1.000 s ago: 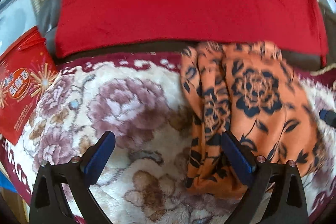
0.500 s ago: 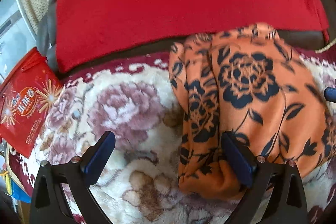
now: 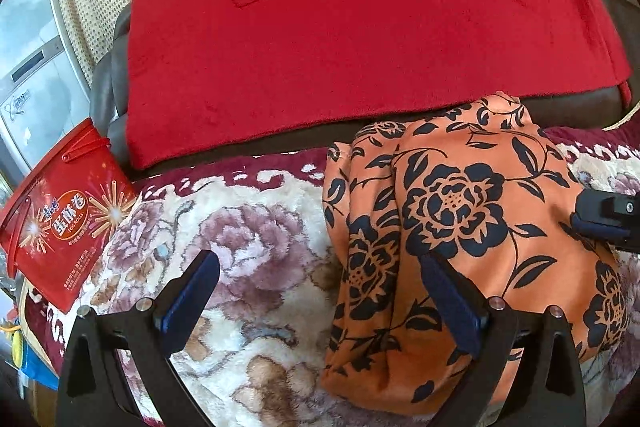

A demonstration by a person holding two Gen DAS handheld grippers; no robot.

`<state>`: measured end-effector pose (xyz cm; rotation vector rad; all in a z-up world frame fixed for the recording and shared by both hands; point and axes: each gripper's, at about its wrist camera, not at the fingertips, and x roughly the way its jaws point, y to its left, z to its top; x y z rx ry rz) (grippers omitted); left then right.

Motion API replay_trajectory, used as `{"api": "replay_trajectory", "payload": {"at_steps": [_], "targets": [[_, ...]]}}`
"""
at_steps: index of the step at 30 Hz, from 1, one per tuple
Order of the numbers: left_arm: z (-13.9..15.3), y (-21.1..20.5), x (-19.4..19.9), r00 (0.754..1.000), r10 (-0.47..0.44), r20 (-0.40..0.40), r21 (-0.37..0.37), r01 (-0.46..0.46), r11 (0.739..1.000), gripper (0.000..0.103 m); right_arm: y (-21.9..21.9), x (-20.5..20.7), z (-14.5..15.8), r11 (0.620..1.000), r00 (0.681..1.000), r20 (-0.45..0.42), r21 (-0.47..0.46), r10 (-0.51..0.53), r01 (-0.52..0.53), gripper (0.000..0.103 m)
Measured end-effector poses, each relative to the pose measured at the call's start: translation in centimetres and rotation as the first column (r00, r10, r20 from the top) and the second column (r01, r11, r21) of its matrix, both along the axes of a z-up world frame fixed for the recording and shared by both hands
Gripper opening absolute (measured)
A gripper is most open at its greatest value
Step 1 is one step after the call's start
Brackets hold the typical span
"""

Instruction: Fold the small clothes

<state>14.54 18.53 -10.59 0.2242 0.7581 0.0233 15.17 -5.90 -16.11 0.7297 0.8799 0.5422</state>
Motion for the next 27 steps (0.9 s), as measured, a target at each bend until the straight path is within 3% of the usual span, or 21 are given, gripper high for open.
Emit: {"api": "replay_trajectory", "payload": {"at_steps": [4,11,17,20,23,27], "targets": [[-0.3,-0.2,0.3,1.000,0.011,-0.003,0.004,-0.011,1.000,0.100,-0.9,-0.1,0.2,0.999,1.000,-0.009,0.053,-0.013,0.014,0.052],[-0.7,-0.4,0.9,0.999,0.032,0.018,0.001,-0.032,1.000,0.100,-2.4,-1.1,2.1,0.997,0.995,0.075,0.061,-0.059,0.055,0.053],[-2.4,-1.1,2.1,0.999,0.043,-0.020,0.037,-0.042,0.998,0.101,-1.4,0.3,-0.4,0.999,0.999,-0.018,0.010,-0.042,0.042,0.052],[-3.1,-1.5,2.4,0.998,0.053,-0.031,0.076,-0.051,0.996,0.101,-1.5,0.2,-0.1,0.999,0.999,-0.012,0.023,-0.043,0.043,0.052],[-2.9,-1.2,2.3,0.998,0.057,-0.029,0.054,-0.056,0.997,0.101,-1.8,-0.2,0.4,0.999,0.999,-0.002,0.017,-0.041,0.041,0.052],[-2.7,-1.1,2.2,0.998,0.057,-0.017,0.051,-0.056,0.997,0.101,-2.7,-0.8,1.1,0.998,0.999,0.005,0.030,-0.053,0.053,0.060]]}}
